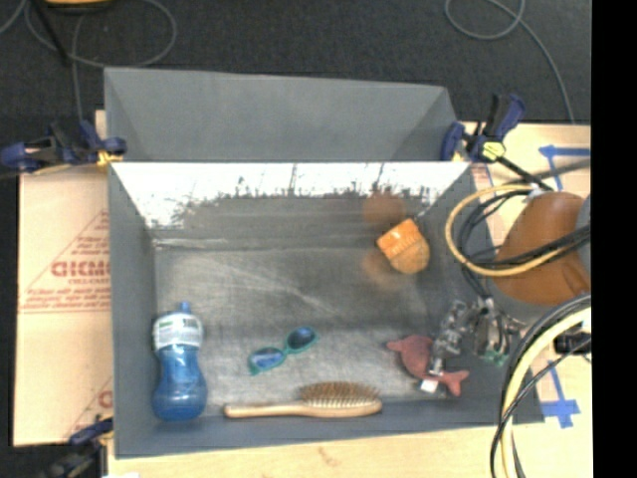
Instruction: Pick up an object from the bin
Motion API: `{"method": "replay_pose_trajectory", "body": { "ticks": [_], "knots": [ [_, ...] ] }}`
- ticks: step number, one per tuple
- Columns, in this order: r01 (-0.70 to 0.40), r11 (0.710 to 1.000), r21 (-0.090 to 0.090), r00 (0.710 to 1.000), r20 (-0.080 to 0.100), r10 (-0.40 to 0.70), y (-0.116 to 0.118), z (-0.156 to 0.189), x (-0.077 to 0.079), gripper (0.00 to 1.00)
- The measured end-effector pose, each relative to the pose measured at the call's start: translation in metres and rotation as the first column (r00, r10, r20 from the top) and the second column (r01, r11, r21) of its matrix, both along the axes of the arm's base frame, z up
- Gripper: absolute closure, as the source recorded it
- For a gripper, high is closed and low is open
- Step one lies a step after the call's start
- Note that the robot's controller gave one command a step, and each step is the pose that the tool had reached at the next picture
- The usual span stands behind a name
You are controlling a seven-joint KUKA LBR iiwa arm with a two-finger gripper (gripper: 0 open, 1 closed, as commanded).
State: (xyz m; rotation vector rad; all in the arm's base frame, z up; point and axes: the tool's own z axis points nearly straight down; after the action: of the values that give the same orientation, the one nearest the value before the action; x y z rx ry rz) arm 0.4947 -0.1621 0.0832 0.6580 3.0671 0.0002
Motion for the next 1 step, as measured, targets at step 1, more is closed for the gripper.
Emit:
{"method": "replay_pose_trajectory", "body": {
  "ticks": [1],
  "knots": [
    [-0.001,1.0,0.0,1.0,0.0,0.001,-0.0002,0.0,0.0,1.0]
  ]
}}
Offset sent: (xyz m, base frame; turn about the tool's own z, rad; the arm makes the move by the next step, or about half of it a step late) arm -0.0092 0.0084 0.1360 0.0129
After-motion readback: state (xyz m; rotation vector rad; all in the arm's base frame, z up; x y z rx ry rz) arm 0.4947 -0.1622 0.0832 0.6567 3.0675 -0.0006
